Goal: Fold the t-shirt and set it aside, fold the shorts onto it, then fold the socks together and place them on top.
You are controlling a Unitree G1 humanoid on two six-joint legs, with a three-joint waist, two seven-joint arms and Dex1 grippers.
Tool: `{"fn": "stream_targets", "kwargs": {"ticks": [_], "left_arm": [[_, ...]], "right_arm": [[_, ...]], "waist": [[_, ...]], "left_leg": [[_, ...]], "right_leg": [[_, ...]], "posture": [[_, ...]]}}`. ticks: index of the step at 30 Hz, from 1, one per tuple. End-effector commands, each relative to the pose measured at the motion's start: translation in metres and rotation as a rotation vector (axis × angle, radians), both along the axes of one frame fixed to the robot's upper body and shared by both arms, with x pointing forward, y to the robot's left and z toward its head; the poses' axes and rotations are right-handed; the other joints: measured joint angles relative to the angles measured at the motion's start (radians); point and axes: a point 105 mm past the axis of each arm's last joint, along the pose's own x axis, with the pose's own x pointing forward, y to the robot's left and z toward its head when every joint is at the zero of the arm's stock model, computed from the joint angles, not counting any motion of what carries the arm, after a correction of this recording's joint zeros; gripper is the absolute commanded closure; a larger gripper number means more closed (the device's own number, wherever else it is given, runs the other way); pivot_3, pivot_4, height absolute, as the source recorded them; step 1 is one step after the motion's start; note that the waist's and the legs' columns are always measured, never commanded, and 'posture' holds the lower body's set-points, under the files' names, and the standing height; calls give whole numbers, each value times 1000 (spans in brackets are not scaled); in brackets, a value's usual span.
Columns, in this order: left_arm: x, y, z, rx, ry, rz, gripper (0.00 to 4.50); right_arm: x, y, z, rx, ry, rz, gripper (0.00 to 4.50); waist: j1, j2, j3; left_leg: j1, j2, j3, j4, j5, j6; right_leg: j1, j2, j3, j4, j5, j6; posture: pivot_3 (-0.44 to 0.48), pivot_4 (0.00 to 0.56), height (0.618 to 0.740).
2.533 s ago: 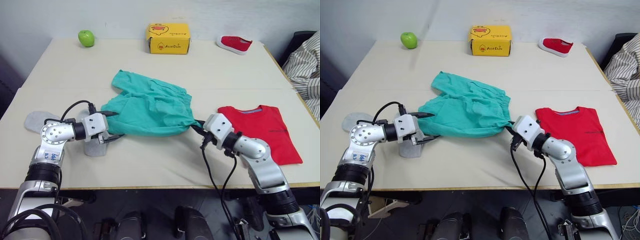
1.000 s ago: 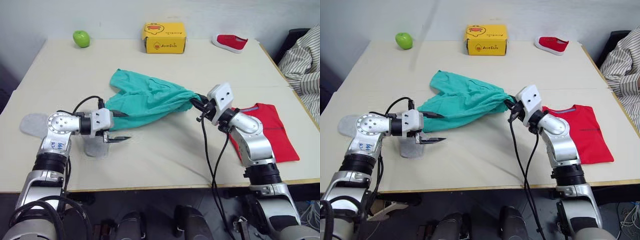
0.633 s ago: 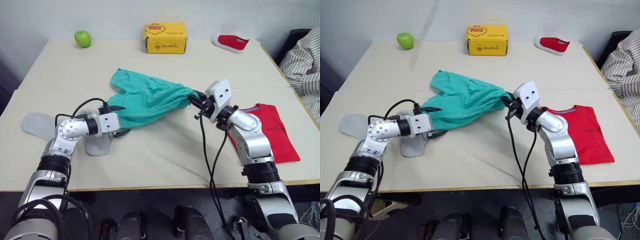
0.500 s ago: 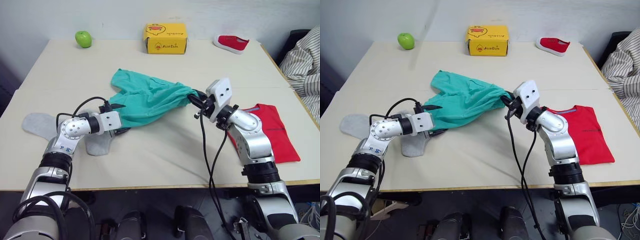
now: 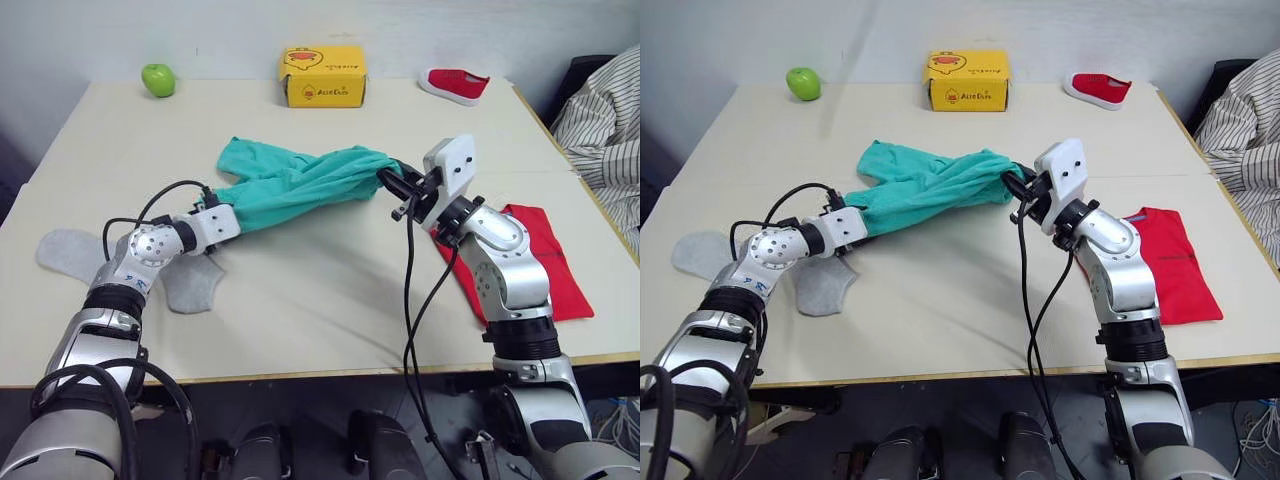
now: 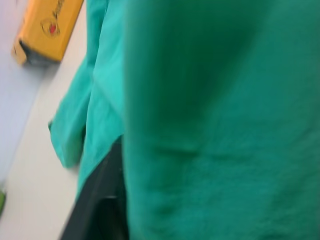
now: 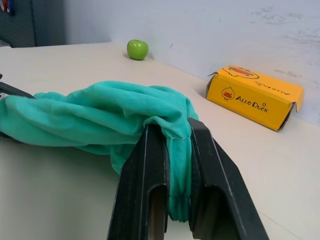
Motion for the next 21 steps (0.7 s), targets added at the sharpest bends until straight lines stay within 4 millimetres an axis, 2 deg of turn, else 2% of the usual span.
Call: {"fn": "stream_targets", "kwargs": {"ticks": [1, 4, 5, 7, 10, 15, 18, 19, 21], "left_arm": [[4, 10, 26, -127, -42, 40, 3307], [6, 12, 47, -175, -101, 35, 4309], [6, 13, 54, -182, -122, 32, 4472], [6, 12, 72, -214, -179, 14, 4500], [-1, -1, 114, -347, -267, -117, 4500], [-10, -1, 155, -348, -349, -194, 4500], [-20, -2, 162, -327, -332, -280, 4500], [-26, -4, 160, -302, -310, -325, 4500], [-42, -4, 142, -222, -230, -419, 4500]], "right_arm": [[-7, -8, 8, -15, -64, -3, 4451], [-7, -9, 2, -53, -66, -1, 4451], [-6, -10, 1, -65, -68, -1, 4451], [-4, -12, -1, -86, -76, -4, 4451], [10, -17, 5, -128, -112, -24, 4451], [29, -26, 30, -195, -234, -76, 4451], [28, -32, 43, -222, -304, -68, 4451], [24, -34, 45, -230, -321, -50, 4451], [9, -40, 45, -248, -349, 12, 4451]], "waist": [[3, 0, 0], [7, 0, 0], [8, 0, 0], [11, 0, 0], [8, 0, 0], [2, 0, 0], [-8, 0, 0], [-11, 0, 0], [-16, 0, 0]], "left_leg": [[-1, 0, 0, 0, 0, 0], [-3, -1, 0, 0, 0, 0], [-4, -1, 0, 0, 0, 0], [-5, -2, 0, 0, 0, 0], [-5, -2, 1, 1, 0, 0], [-5, -2, 2, 0, 0, 1], [-5, -2, 3, 0, 0, 0], [-5, -3, 3, -1, 0, 0], [-5, -3, 4, -1, 0, 0]], "right_leg": [[0, 0, 0, -1, 0, 0], [-2, 0, 0, -1, 0, 0], [-3, 0, 0, -1, 0, 0], [-3, 0, 0, -2, 0, 0], [-3, -1, 0, -2, 0, 1], [-3, 0, 0, -2, 1, 1], [-3, 0, -1, -2, 1, 1], [-3, 0, -1, -2, 1, 1], [-3, 0, -1, -2, 1, 1]], "posture": [[0, 150, 740], [0, 150, 740], [0, 150, 740], [0, 150, 740], [0, 150, 740], [0, 150, 740], [0, 150, 740], [0, 150, 740], [0, 150, 740]]}}
